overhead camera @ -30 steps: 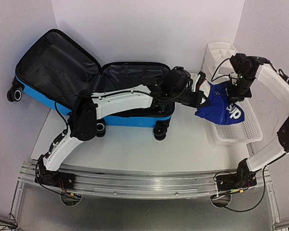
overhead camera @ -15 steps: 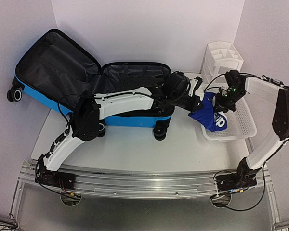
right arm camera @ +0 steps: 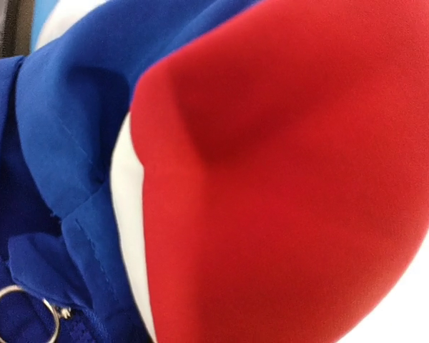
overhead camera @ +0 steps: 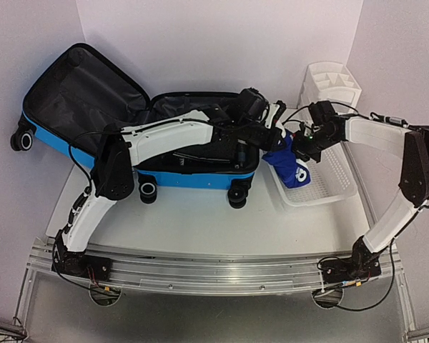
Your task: Open, take out, and arrange the luggage
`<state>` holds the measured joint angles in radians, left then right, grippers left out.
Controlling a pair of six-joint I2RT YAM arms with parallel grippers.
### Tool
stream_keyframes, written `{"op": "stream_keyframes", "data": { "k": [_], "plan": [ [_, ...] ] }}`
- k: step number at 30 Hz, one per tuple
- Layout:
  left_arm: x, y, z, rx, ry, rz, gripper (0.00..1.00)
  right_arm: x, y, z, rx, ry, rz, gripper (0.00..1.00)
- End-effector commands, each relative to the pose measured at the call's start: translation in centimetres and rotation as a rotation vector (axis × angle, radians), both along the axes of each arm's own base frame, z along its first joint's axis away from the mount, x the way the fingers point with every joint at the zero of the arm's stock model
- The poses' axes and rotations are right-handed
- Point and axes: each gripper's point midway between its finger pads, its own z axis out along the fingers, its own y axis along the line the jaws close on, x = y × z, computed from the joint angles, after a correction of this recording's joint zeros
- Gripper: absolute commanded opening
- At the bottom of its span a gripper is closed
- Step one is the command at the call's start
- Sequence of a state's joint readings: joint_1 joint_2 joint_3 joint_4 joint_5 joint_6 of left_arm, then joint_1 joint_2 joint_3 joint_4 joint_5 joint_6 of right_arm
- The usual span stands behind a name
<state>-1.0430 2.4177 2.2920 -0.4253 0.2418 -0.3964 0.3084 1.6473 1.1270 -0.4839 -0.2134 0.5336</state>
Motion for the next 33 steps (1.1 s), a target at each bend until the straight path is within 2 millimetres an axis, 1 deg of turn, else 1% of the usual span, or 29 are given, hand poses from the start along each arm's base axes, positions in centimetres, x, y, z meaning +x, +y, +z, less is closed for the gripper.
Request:
{"op": "stream_keyframes", "data": {
  "k": [1,4,5,7,10,11,14,15,17,20,23,26,27,29,30,31,32,33],
  "plan": [
    [2.7,2.5,8.1,-0.12,-0.128,0.044,0.0,1.6,5.0,3.6,0.16,-0.06,0.008,0.0],
    [3.4,3.2,8.0,-0.106,-0.137,0.055,0.0,2.0,4.6,4.8,0.141,-0.091,-0.011,0.0],
    [3.4,3.2,8.2,-0.11,-0.141,0.054,0.0,1.8,4.2,5.3,0.113,-0.098,-0.006,0.0],
    [3.4,2.9,8.8,-0.132,-0.148,0.051,0.0,1.8,2.9,7.0,0.018,-0.141,0.033,0.0],
    [2.9,1.5,9.6,-0.18,-0.15,0.043,0.0,1.0,-0.8,8.4,-0.2,-0.124,0.096,0.0],
    [2.6,0.9,9.7,-0.194,-0.153,0.042,0.0,1.3,-2.2,9.3,-0.248,-0.132,0.106,0.0],
    [1.4,-1.3,9.0,-0.239,-0.119,0.04,0.0,1.2,-6.1,10.1,-0.324,-0.106,0.094,0.0],
    [1.2,-1.9,8.5,-0.251,-0.097,0.046,0.0,1.2,-7.2,10.3,-0.338,-0.103,0.087,0.0],
    [1.1,-2.8,7.6,-0.273,-0.056,0.067,0.0,1.0,-8.8,10.1,-0.355,-0.095,0.083,0.0],
    [1.0,-4.0,5.6,-0.289,-0.017,0.097,0.0,0.6,-10.2,9.0,-0.369,-0.07,0.105,0.0],
    [0.7,-4.7,3.7,-0.294,0.002,0.11,0.0,0.3,-10.9,7.5,-0.383,-0.038,0.136,0.0],
    [1.0,-4.3,0.4,-0.243,0.063,0.159,0.0,0.2,-10.7,6.0,-0.372,-0.008,0.186,0.0],
    [1.0,-4.1,-0.7,-0.215,0.082,0.169,0.02,0.3,-10.6,5.6,-0.373,0.001,0.197,0.0],
    [0.6,-3.5,-2.9,-0.153,0.122,0.18,0.09,0.6,-10.6,4.8,-0.379,0.016,0.216,0.0],
    [0.4,-3.3,-3.4,-0.132,0.137,0.18,0.18,0.9,-10.6,4.5,-0.382,0.021,0.218,0.0],
    [0.2,-2.9,-3.8,-0.105,0.149,0.182,0.25,1.0,-10.7,4.4,-0.388,0.021,0.227,0.01],
    [0.1,-2.6,-3.8,-0.081,0.152,0.187,0.32,1.3,-10.7,4.3,-0.397,0.018,0.238,0.04],
    [0.2,-2.3,-3.5,-0.064,0.144,0.194,0.4,1.6,-10.8,4.4,-0.405,0.014,0.242,0.11]
  ]
}}
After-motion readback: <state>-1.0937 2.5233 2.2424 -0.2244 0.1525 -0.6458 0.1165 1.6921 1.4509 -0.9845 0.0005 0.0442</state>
